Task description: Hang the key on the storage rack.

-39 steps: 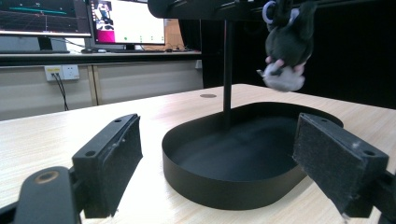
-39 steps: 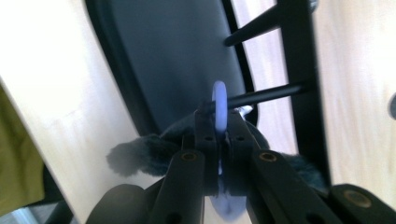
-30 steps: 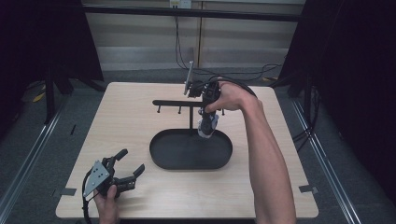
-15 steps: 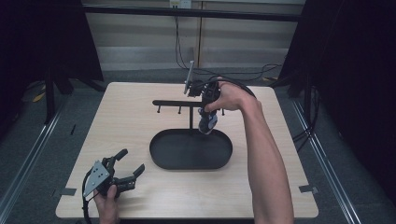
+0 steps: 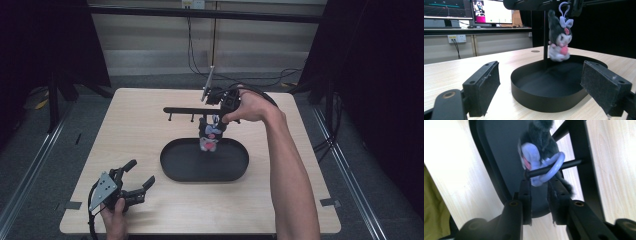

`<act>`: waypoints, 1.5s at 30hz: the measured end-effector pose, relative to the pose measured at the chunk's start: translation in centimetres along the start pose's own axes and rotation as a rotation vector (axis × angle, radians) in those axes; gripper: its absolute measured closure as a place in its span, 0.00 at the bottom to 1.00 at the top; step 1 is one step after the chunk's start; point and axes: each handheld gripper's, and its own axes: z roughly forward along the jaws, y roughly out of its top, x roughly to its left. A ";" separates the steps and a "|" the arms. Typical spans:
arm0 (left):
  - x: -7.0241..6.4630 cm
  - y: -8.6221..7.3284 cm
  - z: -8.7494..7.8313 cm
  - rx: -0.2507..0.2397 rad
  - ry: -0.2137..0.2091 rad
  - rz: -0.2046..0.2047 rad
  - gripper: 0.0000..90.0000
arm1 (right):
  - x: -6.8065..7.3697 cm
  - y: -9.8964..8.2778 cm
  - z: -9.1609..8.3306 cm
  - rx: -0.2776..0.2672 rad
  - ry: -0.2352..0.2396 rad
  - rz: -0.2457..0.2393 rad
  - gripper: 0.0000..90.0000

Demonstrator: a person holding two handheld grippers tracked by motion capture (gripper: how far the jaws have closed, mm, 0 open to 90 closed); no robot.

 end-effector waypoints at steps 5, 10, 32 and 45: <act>-0.1 0.0 0.1 -0.006 -0.001 -0.013 0.17 | 0.4 -0.6 0.0 -0.008 0.022 0.026 0.74; -0.1 0.0 0.1 -0.007 0.000 -0.012 0.17 | 1.0 -1.2 0.0 -0.029 0.017 0.035 0.65; 0.0 0.0 0.0 0.000 -0.002 -0.005 0.17 | 4.3 -4.4 -0.8 -0.255 0.036 0.106 0.41; 0.0 0.0 0.0 0.000 -0.002 -0.005 0.17 | 5.9 -6.6 0.5 -0.393 0.042 0.110 0.39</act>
